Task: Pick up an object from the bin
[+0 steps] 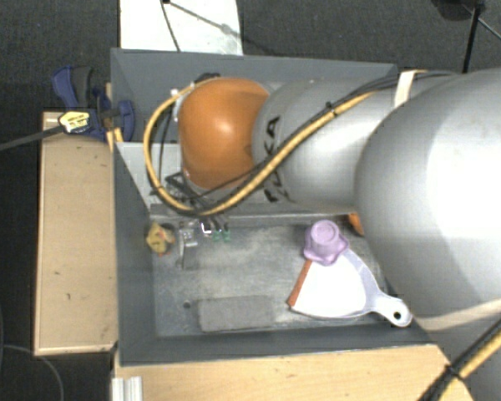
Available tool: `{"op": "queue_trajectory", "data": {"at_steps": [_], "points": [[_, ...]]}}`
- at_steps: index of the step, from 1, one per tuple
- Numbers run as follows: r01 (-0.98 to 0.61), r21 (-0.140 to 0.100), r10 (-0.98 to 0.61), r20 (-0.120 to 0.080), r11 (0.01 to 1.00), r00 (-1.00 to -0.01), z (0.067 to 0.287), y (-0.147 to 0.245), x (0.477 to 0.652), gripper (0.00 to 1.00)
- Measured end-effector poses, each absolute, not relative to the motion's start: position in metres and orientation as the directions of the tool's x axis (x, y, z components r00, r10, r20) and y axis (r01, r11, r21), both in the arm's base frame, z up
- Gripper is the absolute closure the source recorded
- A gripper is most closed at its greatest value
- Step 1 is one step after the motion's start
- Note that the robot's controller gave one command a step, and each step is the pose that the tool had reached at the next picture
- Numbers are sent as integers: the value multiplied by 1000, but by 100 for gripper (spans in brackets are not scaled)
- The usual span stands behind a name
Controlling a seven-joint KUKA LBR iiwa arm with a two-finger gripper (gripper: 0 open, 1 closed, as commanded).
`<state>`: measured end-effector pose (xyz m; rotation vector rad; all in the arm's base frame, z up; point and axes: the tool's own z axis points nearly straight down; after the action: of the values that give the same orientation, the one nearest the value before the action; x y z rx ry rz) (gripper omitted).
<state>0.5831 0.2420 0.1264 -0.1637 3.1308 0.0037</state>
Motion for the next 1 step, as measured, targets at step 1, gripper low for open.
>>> {"op": "queue_trajectory", "data": {"at_steps": [1], "points": [[-213,0,-213,-1,977,-977,98,247,578,0]]}}
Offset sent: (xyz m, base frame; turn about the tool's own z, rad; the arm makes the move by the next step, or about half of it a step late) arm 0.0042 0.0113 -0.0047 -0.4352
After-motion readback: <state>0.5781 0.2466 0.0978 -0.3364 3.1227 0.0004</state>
